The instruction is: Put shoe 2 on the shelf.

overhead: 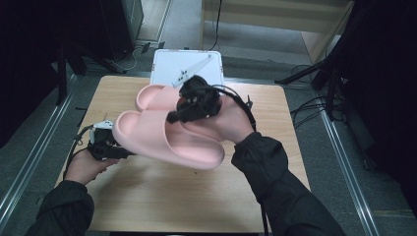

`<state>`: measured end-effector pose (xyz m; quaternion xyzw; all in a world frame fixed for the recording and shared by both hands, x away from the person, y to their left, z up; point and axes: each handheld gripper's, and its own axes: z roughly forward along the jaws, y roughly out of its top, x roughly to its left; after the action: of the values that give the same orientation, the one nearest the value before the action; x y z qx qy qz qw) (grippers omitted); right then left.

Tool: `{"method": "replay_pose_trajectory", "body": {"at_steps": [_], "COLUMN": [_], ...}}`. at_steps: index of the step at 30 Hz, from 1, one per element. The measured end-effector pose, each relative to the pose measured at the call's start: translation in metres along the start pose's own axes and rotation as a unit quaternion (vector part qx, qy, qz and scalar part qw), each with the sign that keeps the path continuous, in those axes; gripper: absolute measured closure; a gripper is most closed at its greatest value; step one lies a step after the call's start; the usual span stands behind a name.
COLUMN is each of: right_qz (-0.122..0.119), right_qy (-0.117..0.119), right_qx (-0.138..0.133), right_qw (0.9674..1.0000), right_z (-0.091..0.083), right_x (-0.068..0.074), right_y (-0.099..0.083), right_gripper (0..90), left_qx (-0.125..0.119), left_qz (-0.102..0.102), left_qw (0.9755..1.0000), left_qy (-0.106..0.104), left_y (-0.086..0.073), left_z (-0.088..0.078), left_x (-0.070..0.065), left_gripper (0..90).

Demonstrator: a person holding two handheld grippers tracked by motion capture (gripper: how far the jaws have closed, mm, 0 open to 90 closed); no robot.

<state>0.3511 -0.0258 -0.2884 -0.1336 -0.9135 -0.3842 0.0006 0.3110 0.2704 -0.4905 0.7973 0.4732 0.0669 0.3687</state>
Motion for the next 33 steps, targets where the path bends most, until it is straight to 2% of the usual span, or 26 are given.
{"method": "replay_pose_trajectory", "body": {"at_steps": [1,3,6,9,10,12,14,15,17,20,22,23,24,27,28,29,30,31,32,33], "right_qz": [0.007,0.035,0.074,0.101,0.114,0.135,0.158,0.173,0.187,0.214,0.235,0.246,0.254,0.277,0.287,0.292,0.299,0.301,0.306,0.312], "right_qy": [-0.011,-0.035,-0.071,-0.117,-0.130,-0.147,-0.154,-0.163,-0.194,-0.239,-0.263,-0.277,-0.285,-0.316,-0.328,-0.335,-0.346,-0.353,-0.361,-0.371], "right_qx": [0.001,-0.003,-0.013,-0.017,-0.019,-0.027,-0.036,-0.039,-0.037,-0.033,-0.036,-0.041,-0.043,-0.042,-0.040,-0.039,-0.039,-0.037,-0.037,-0.035], "right_qw": [0.9999,0.9988,0.9947,0.9879,0.9847,0.9794,0.9746,0.9706,0.9622,0.9466,0.9349,0.9278,0.9231,0.9063,0.8993,0.8951,0.8885,0.8852,0.8804,0.8742], "right_z": [-0.002,-0.006,-0.012,-0.015,-0.016,-0.018,-0.018,-0.017,-0.014,-0.006,0.001,0.006,0.009,0.023,0.029,0.035,0.041,0.046,0.050,0.055], "right_x": [-0.005,-0.018,-0.039,-0.058,-0.064,-0.076,-0.087,-0.092,-0.102,-0.113,-0.120,-0.123,-0.125,-0.133,-0.137,-0.139,-0.141,-0.142,-0.143,-0.144], "right_y": [0.005,0.015,0.026,0.036,0.039,0.044,0.048,0.051,0.058,0.066,0.070,0.071,0.071,0.074,0.074,0.074,0.074,0.073,0.073,0.073], "right_gripper": [75.4,75.5,75.4,75.4,75.4,75.3,75.3,75.4,75.4,75.4,75.3,75.3,75.3,75.3,75.3,75.3,75.2,75.2,75.1,75.1], "left_qx": [-0.001,-0.001,-0.002,0.003,0.003,0.006,0.006,0.006,0.003,0.002,0.003,0.004,0.006,0.016,0.018,0.019,0.019,0.020,0.021,0.022], "left_qz": [-0.002,-0.002,-0.001,0.004,0.003,0.012,0.011,0.009,0.008,0.011,0.015,0.017,0.017,0.025,0.028,0.034,0.036,0.037,0.039,0.041], "left_qw": [1.0000,1.0000,1.0000,0.9999,0.9999,0.9998,0.9999,0.9998,0.9998,0.9996,0.9994,0.9994,0.9993,0.9989,0.9988,0.9986,0.9985,0.9984,0.9983,0.9980], "left_qy": [-0.001,-0.003,-0.005,-0.009,-0.009,-0.012,-0.012,-0.017,-0.017,-0.025,-0.030,-0.031,-0.033,-0.036,-0.035,-0.035,-0.036,-0.037,-0.039,-0.042], "left_y": [0.000,0.000,0.000,0.001,0.001,0.002,0.003,0.004,0.006,0.009,0.012,0.012,0.013,0.016,0.017,0.018,0.019,0.019,0.020,0.022], "left_z": [0.000,-0.001,-0.001,0.000,0.001,0.001,0.003,0.003,0.005,0.007,0.010,0.011,0.013,0.016,0.017,0.018,0.018,0.019,0.019,0.020], "left_x": [0.000,0.001,0.001,0.000,-0.001,-0.002,-0.003,-0.003,-0.003,-0.005,-0.006,-0.007,-0.007,-0.009,-0.010,-0.011,-0.011,-0.012,-0.013,-0.012], "left_gripper": [37.5,37.5,37.5,37.5,37.5,37.5,37.4,37.5,37.5,37.6,37.7,37.7,37.7,37.7,38.0,38.2,38.5,38.4,38.4,38.5]}}
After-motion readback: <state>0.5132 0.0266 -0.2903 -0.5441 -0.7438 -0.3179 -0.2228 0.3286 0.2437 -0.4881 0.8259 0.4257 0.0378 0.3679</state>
